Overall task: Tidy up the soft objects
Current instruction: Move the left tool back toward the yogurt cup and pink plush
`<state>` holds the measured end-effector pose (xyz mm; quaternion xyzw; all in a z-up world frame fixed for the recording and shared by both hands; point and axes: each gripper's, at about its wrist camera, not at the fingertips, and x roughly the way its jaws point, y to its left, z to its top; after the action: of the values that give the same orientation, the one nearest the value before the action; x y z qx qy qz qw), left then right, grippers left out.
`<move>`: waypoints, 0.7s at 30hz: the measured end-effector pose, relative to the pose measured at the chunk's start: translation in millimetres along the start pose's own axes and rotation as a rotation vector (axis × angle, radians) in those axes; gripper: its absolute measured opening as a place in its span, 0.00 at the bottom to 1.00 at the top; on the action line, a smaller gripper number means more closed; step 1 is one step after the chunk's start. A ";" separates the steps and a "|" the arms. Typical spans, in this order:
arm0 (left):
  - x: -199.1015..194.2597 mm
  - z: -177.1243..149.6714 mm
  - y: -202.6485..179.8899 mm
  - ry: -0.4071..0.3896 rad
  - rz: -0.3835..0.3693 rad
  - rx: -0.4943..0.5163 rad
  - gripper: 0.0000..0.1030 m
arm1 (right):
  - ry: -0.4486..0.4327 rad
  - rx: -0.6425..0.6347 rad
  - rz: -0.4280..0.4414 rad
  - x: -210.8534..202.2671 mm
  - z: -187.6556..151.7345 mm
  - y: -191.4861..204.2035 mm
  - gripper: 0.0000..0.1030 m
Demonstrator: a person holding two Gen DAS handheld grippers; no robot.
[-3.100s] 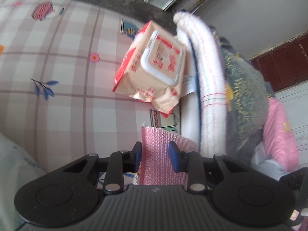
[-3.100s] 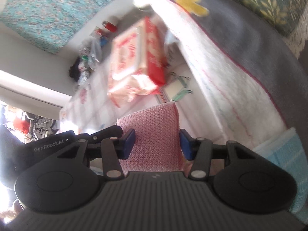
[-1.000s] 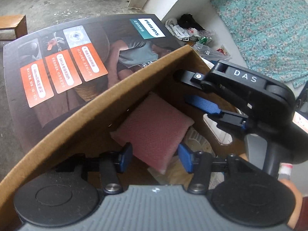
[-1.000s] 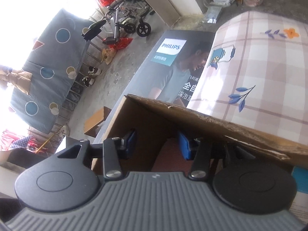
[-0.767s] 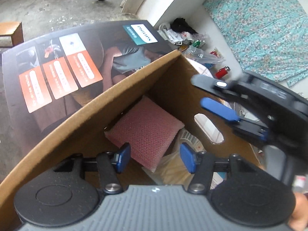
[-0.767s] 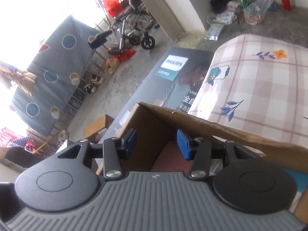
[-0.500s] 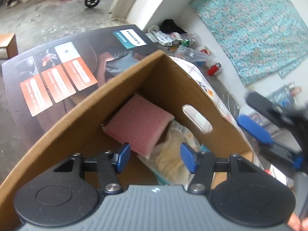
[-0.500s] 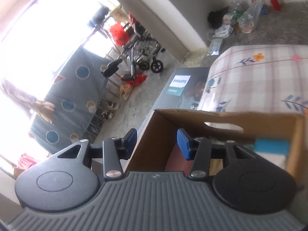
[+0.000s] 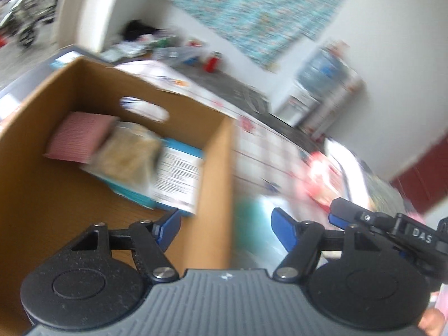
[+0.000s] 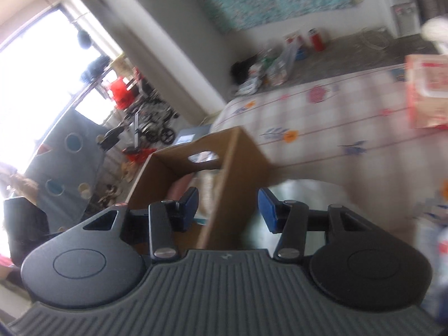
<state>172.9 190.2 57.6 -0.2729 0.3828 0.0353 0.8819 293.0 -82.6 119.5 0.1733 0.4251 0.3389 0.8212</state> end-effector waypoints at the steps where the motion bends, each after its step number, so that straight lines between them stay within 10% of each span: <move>1: -0.1 -5.6 -11.6 -0.002 -0.014 0.032 0.70 | -0.025 0.000 -0.028 -16.9 -5.9 -8.9 0.46; 21: 49.9 -136.6 -192.9 0.004 -0.246 0.498 0.66 | -0.140 0.120 -0.355 -188.0 -81.7 -142.8 0.47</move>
<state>170.7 -50.3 34.4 -0.0920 0.3454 -0.1678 0.9187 207.9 -316.6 99.6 0.1677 0.4102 0.1500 0.8838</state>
